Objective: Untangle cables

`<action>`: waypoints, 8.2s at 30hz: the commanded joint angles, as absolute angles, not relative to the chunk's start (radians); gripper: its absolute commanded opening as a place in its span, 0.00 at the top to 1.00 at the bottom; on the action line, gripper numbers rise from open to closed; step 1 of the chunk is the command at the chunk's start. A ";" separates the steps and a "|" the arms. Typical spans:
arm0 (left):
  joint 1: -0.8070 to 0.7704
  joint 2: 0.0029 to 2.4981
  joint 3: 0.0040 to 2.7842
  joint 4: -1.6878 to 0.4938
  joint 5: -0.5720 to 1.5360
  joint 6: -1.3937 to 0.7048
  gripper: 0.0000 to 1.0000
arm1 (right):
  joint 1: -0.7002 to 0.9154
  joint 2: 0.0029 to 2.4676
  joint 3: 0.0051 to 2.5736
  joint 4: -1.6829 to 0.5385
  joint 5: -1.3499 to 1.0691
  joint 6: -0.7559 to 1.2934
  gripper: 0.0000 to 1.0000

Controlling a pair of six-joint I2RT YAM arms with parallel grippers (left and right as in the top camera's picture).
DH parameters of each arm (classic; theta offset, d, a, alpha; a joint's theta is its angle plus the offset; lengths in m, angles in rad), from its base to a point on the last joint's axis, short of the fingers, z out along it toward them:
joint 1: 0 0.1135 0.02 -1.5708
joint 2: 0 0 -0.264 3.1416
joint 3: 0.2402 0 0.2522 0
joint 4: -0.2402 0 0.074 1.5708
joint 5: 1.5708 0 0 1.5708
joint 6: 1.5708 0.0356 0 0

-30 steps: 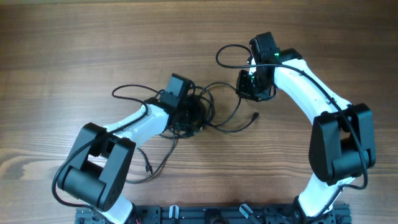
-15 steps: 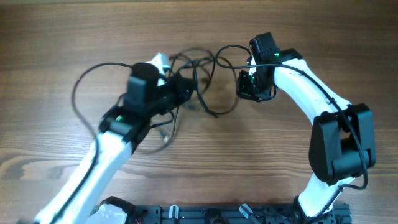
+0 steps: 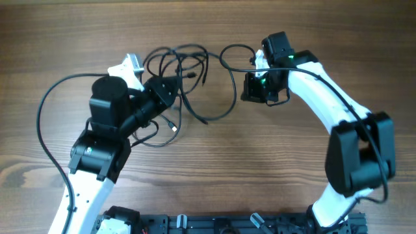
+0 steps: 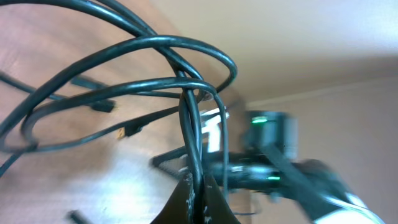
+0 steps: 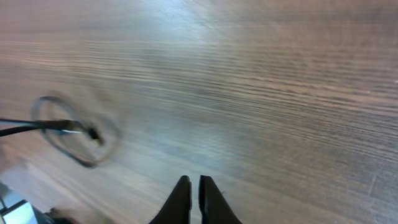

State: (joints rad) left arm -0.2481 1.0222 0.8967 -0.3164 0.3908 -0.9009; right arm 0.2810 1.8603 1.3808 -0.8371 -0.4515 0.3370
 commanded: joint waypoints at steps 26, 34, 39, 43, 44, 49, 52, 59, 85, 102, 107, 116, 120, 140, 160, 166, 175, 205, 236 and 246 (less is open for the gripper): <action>-0.244 1.172 0.911 -0.281 0.428 -1.247 0.96 | 0.427 1.539 1.420 -0.902 -0.672 0.018 0.50; -0.231 1.172 0.911 -0.273 0.426 -1.266 0.96 | 0.438 1.549 1.412 -0.924 -0.661 0.085 0.62; -0.231 1.173 0.911 -0.281 0.387 -1.255 0.96 | 0.440 1.556 1.412 -0.894 -0.523 0.419 0.51; -0.234 1.180 0.911 -0.339 0.200 -1.144 0.96 | 0.440 1.556 1.412 -0.811 -0.495 0.677 0.49; -0.234 1.186 0.911 -0.348 0.167 -1.128 0.96 | 0.440 1.556 1.412 -0.797 -0.495 0.733 0.49; -0.234 1.229 0.911 -0.360 0.072 -1.099 0.96 | 0.458 1.557 1.412 -0.782 -0.493 0.869 0.54; -0.234 1.253 0.911 -0.343 0.069 -1.099 0.96 | 0.494 1.583 1.412 -0.797 -0.487 0.935 0.54; -0.234 1.256 0.911 -0.281 0.100 -1.099 0.96 | 0.559 1.703 1.412 -0.797 -0.487 1.081 0.66; -0.226 1.214 0.911 -0.041 0.387 -1.143 0.96 | 0.520 1.779 1.358 -0.734 -0.417 0.912 0.96; 0.126 0.896 0.911 0.012 0.430 -1.213 0.96 | 0.430 1.779 1.302 -0.788 -0.370 0.551 0.96; 0.213 0.892 0.911 -0.018 0.510 -1.119 0.96 | 0.350 1.779 1.302 -0.813 -0.434 0.379 0.96; 0.223 1.001 0.911 -0.333 0.758 -0.839 0.96 | 0.318 1.759 1.350 -0.839 -0.630 0.158 0.96; 0.189 1.069 0.911 -0.374 0.833 -0.684 0.96 | 0.318 1.720 1.496 -0.925 -0.630 0.160 0.96; 0.074 1.084 0.911 -0.257 0.831 -0.479 0.96 | 0.318 1.712 2.441 -1.319 -0.458 0.374 0.96; 0.027 0.984 0.911 -0.373 0.816 -0.323 0.75 | 0.435 1.798 2.479 -1.509 -0.245 0.348 0.95; -0.150 1.031 0.911 -0.375 0.705 -0.296 0.42 | 0.435 1.805 2.479 -1.514 -0.256 0.341 0.95; -0.317 1.227 0.911 -0.258 0.620 -0.105 0.34 | 0.435 1.805 2.479 -1.523 -0.271 0.341 0.95; -0.292 1.328 0.911 0.182 0.250 -0.122 0.96 | 0.434 1.839 2.479 -1.579 -0.127 0.352 0.96; -0.255 0.674 0.911 -0.314 -0.379 -0.173 0.96 | 0.435 1.908 2.544 -1.359 -0.117 0.172 0.96; -0.255 0.674 0.911 -0.361 -0.379 -0.173 0.96 | 0.435 1.747 2.671 -1.120 -0.302 0.157 0.95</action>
